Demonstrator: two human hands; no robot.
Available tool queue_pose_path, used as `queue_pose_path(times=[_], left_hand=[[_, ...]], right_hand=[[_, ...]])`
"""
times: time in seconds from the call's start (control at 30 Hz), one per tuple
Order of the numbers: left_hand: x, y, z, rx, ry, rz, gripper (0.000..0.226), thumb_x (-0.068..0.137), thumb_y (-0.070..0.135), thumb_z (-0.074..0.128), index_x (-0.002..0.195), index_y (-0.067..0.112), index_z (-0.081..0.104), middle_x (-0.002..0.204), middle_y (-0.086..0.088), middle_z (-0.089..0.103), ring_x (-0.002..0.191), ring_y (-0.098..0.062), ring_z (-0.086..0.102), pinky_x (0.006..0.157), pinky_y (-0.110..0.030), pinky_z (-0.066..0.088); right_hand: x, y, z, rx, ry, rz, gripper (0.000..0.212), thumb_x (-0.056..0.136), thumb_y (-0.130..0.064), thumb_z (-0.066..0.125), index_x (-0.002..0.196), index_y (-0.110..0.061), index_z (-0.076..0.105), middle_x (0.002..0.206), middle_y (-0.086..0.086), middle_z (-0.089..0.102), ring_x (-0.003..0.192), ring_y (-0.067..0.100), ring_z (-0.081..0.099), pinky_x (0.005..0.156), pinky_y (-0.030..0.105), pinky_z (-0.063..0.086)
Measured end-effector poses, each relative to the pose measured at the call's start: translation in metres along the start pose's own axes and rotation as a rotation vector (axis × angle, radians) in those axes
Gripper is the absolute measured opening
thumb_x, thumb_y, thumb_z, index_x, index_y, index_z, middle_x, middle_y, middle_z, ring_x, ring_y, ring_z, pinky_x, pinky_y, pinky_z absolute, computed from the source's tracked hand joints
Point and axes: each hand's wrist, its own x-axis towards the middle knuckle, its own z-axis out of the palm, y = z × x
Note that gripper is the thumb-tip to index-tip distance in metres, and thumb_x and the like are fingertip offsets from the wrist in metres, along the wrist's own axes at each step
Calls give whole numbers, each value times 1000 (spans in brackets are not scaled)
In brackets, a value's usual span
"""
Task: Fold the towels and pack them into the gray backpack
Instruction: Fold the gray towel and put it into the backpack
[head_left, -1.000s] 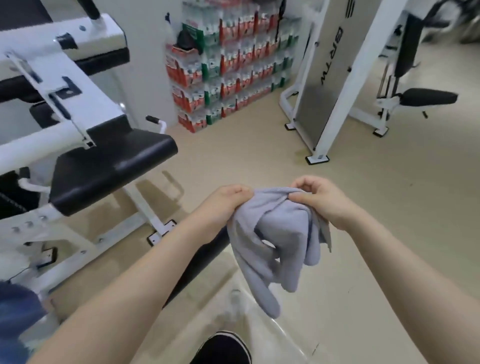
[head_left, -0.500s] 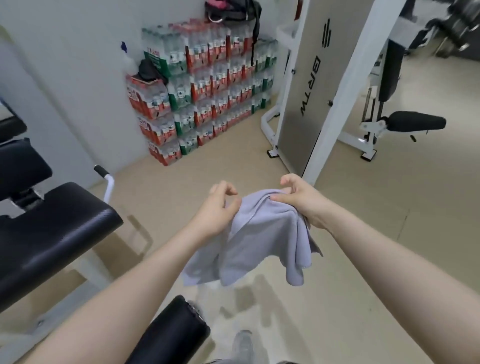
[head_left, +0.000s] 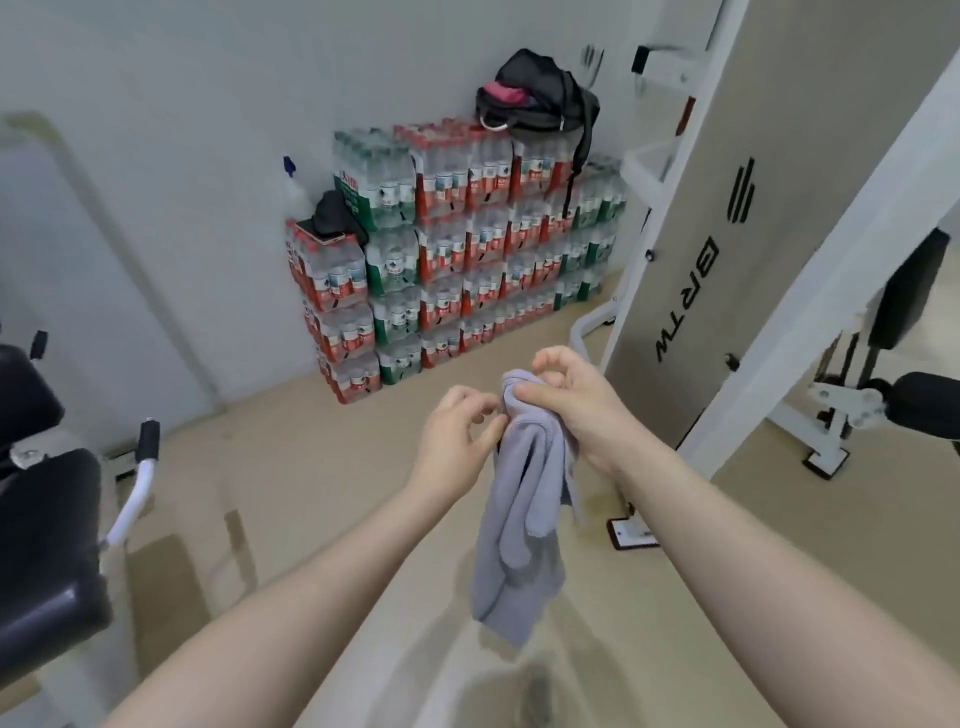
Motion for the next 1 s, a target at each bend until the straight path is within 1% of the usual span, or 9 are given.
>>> queue_pose_path(times=[0.13,0.23,0.33,0.4,0.53,0.63,0.8,0.9,1.0], left_hand=[[92,11,30,-32,32,-18,11,88,10,55,79,5,60,75,0,53,69,-9,48,59,-11,34],[151,8,34,-199,72,-167,20,93,14,49,77,22,57,72,8,56,65,-3,48,57,-10,36],[193,-11,28,-385,68,-305,24,94,11,48,74,21,58,67,10,56,56,5,48,56,-10,38],[225,-24,22,-408,90,-351,28,94,12,49,69,20,57,60,15,54,54,5,46,57,-13,37],[306,-44,20,-212,32,-262,29,94,18,49,66,27,55,63,19,51,59,8,44,58,-10,33],[371,-61,21,27,-92,-140,23,94,22,49,73,30,57,72,16,56,65,5,48,58,-11,35],[476,-86,7,132,41,-11,15,92,15,52,85,15,65,71,12,57,64,4,49,60,-8,36],[533,-108,-4,178,73,-2,13,92,17,54,87,10,63,64,12,50,58,4,46,56,-9,35],[575,-133,-5,180,24,-57,17,90,25,57,85,9,61,57,9,44,51,-1,41,51,-14,31]], right_hand=[[79,-40,-47,66,-106,-39,19,85,0,59,83,-16,50,63,1,63,50,12,58,50,22,50],[140,-55,-76,78,-115,-49,18,86,1,58,83,-15,52,60,-4,64,51,10,59,51,20,50],[197,-52,-104,-41,-55,-13,16,85,-4,61,79,-16,54,55,-7,62,54,11,57,53,22,48],[237,-41,-120,-242,-14,-15,15,84,-7,64,77,-15,53,58,-4,60,53,7,55,53,20,46],[316,-28,-133,-685,-20,-161,16,81,-15,68,87,-19,53,84,-9,56,79,8,54,68,18,43],[379,-39,-124,-810,-116,-345,21,82,-20,66,102,-23,59,99,-13,59,92,4,53,77,17,41],[489,-70,-102,-892,-91,-508,15,88,-16,57,100,-13,65,89,0,67,81,14,59,73,31,48],[553,-84,-103,-866,-64,-493,10,88,-17,59,96,-13,64,85,-2,62,80,14,58,70,30,49],[607,-87,-113,-964,-76,-514,9,89,-18,56,93,-15,63,83,-5,57,79,13,53,67,26,38]])
